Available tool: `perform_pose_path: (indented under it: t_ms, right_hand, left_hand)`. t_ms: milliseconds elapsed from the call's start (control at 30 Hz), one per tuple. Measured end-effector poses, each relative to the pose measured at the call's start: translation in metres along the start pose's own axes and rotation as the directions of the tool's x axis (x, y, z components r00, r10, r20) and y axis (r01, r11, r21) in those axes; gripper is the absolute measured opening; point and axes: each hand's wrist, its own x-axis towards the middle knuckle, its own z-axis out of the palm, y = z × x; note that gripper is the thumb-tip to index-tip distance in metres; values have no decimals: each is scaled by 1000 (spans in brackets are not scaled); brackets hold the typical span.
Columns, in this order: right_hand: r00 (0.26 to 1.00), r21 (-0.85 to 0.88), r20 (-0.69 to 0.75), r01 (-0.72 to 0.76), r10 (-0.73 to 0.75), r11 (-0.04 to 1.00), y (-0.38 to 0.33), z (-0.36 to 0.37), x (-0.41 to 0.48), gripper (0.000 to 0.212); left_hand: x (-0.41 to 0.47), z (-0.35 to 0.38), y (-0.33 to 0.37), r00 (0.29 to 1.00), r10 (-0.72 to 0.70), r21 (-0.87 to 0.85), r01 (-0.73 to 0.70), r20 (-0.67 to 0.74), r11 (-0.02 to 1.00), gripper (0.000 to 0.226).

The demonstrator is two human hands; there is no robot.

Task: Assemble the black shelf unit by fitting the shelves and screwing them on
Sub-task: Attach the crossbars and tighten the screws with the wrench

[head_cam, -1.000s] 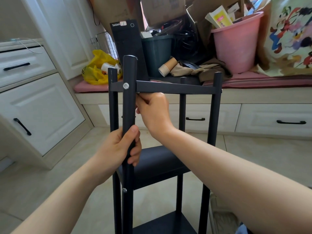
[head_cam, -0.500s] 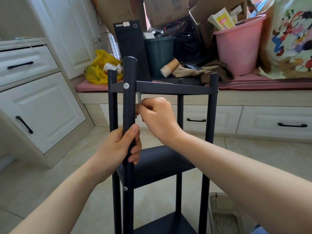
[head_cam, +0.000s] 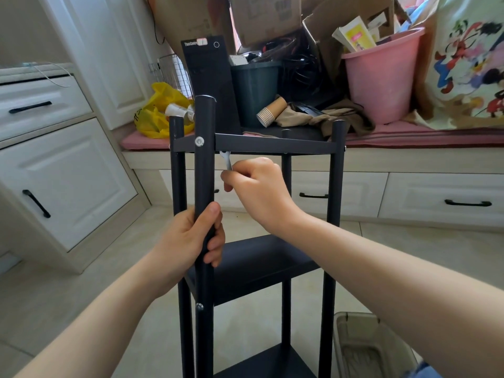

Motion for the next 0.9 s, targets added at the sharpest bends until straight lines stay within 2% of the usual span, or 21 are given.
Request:
perform_pose_path:
  t_ms: [300, 467, 600, 767, 900]
  right_hand:
    - [996, 26, -66, 69, -67, 997, -2, 7, 2, 24]
    - [991, 11, -111, 82, -80, 997, -3, 15, 5, 32]
    - [991, 89, -118, 78, -67, 993, 0, 23, 6, 33]
    - [989, 164, -142, 61, -38, 984, 5, 28, 8, 34]
    - [984, 199, -174, 65, -30, 978, 5, 33, 12, 23]
  left_hand:
    - [2, -1, -1, 1000, -10, -5, 10, -1, 1000, 41]
    - [2, 0, 0, 1000, -12, -12, 12, 1, 1000, 40]
    - [2, 0, -1, 1000, -12, -14, 12, 1, 1000, 47]
    - [2, -1, -3, 1000, -3, -12, 4, 28, 1000, 42]
    - [3, 0, -4, 999, -3, -24, 4, 46, 1000, 44]
